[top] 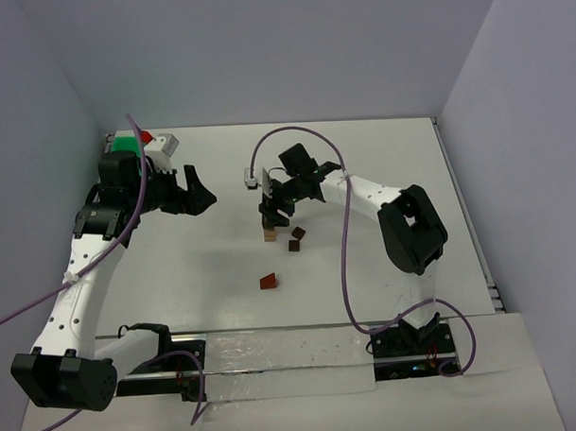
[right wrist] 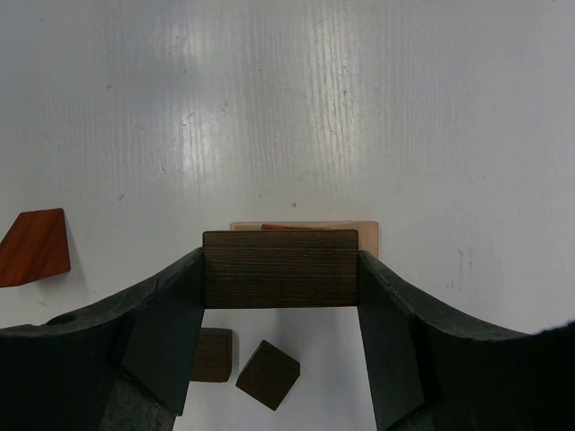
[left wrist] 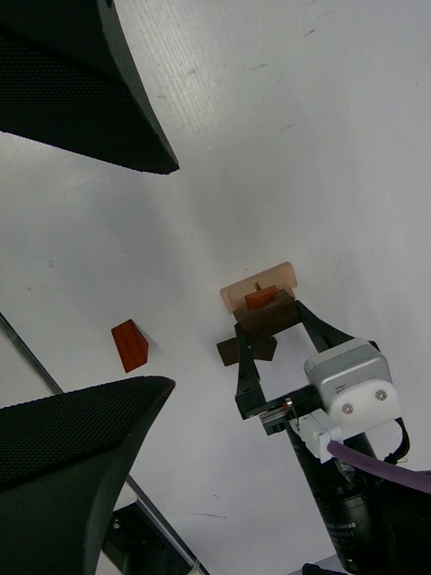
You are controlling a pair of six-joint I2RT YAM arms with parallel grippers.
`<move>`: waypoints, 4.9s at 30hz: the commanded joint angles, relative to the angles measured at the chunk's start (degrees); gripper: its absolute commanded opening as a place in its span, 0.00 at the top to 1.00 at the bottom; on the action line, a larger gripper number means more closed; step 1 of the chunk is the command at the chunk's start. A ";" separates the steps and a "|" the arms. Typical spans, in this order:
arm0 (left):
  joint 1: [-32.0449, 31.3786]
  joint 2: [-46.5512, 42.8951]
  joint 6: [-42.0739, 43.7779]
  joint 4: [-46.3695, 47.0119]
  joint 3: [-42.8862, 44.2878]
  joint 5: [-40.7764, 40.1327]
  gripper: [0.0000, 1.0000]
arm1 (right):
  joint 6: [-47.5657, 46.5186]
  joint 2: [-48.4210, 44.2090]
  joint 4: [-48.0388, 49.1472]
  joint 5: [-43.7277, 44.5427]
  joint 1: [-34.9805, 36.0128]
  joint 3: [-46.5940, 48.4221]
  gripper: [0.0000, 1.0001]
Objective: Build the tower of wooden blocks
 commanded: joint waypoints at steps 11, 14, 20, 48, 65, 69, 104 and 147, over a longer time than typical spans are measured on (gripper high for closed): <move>0.72 -0.49 0.88 1.56 0.95 2.25 0.01 | 0.48 1.04 2.98 -0.85 -0.48 -0.37 0.61; 0.78 -0.58 1.11 1.56 0.86 2.69 0.01 | 0.80 1.30 3.16 -0.65 -0.48 -0.35 0.60; 0.95 -0.49 1.29 1.56 0.84 3.73 0.01 | 1.19 1.33 3.91 -0.67 -0.57 -0.92 0.57; 1.31 -0.49 1.46 1.64 0.43 5.12 0.01 | 1.94 1.74 5.88 -0.47 -1.45 -1.84 0.46; 1.39 -0.66 1.46 1.74 0.33 5.30 0.01 | 1.77 2.09 5.44 -0.48 -1.36 -1.40 0.40; 1.46 -0.52 1.37 1.82 0.25 5.39 0.01 | 1.83 2.09 5.35 -0.49 -1.30 -1.42 0.39; 1.57 -0.59 1.37 1.91 0.16 5.39 0.01 | 0.71 2.79 3.77 0.23 -0.22 -0.53 0.33; 1.57 -1.00 1.92 1.73 -0.37 5.63 0.01 | 0.80 2.49 3.77 0.12 0.31 -0.48 0.00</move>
